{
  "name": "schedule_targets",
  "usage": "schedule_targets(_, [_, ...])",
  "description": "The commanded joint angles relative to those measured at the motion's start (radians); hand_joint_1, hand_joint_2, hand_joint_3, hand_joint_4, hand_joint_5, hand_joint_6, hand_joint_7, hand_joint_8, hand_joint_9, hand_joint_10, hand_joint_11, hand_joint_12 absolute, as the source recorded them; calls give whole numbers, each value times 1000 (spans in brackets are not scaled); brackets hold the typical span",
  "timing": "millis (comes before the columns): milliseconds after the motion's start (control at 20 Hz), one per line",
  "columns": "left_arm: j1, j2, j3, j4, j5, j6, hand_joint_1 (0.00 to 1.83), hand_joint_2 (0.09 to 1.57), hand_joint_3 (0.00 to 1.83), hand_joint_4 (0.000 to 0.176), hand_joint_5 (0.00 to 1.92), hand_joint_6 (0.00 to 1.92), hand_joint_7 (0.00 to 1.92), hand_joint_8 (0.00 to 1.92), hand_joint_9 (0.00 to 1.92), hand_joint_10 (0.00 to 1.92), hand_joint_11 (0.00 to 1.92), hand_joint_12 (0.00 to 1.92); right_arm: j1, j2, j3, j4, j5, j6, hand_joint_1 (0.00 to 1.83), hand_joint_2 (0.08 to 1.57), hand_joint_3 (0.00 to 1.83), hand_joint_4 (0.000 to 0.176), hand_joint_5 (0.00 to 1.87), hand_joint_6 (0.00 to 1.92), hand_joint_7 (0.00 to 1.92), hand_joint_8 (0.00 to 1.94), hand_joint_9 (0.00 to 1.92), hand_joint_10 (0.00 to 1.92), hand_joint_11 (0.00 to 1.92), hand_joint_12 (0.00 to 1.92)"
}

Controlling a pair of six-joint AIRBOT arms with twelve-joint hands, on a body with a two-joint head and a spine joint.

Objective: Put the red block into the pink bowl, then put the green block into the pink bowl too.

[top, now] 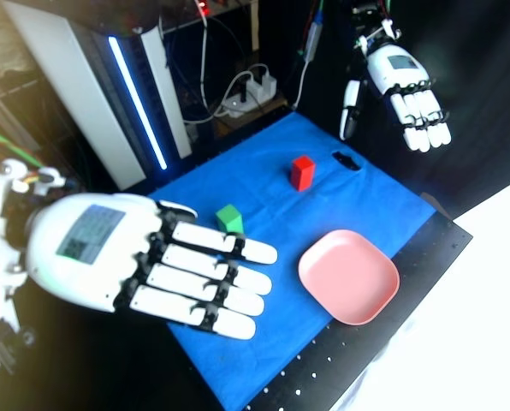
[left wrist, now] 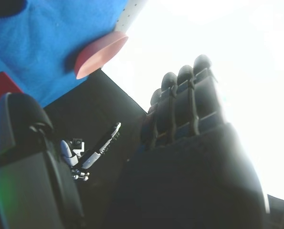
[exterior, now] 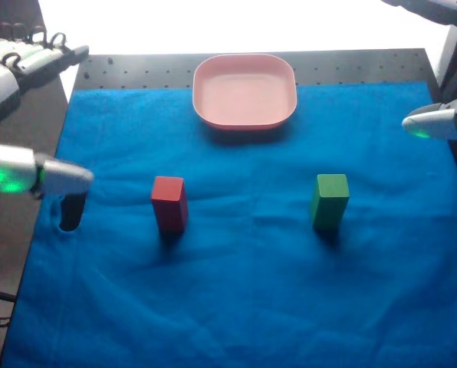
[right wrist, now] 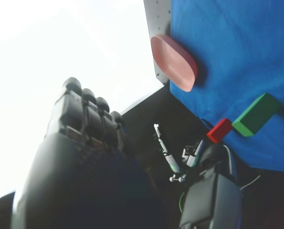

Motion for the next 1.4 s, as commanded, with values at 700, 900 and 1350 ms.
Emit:
schedule_targets(700, [-23, -6, -70, 113, -175, -11, 454, 901, 0, 64, 0, 0, 0, 0, 0, 0, 0, 0, 11, -19, 9, 5, 99, 0, 495, 847, 6, 42, 21, 6, 8, 1, 0, 0, 0, 0])
schedule_targets(900, [-30, -34, -63, 161, -187, -62, 489, 903, 0, 8, 16, 6, 9, 3, 0, 0, 0, 0, 10, -21, 10, 4, 93, 0, 463, 852, 4, 28, 71, 5, 97, 6, 47, 6, 49, 39])
schedule_targets(1350, [-33, -136, 2, 177, -193, -158, 628, 896, 2, 0, 414, 12, 445, 13, 443, 19, 0, 833, 10, -31, 11, -2, 90, 0, 438, 881, 0, 41, 95, 4, 140, 3, 86, 9, 2, 479])
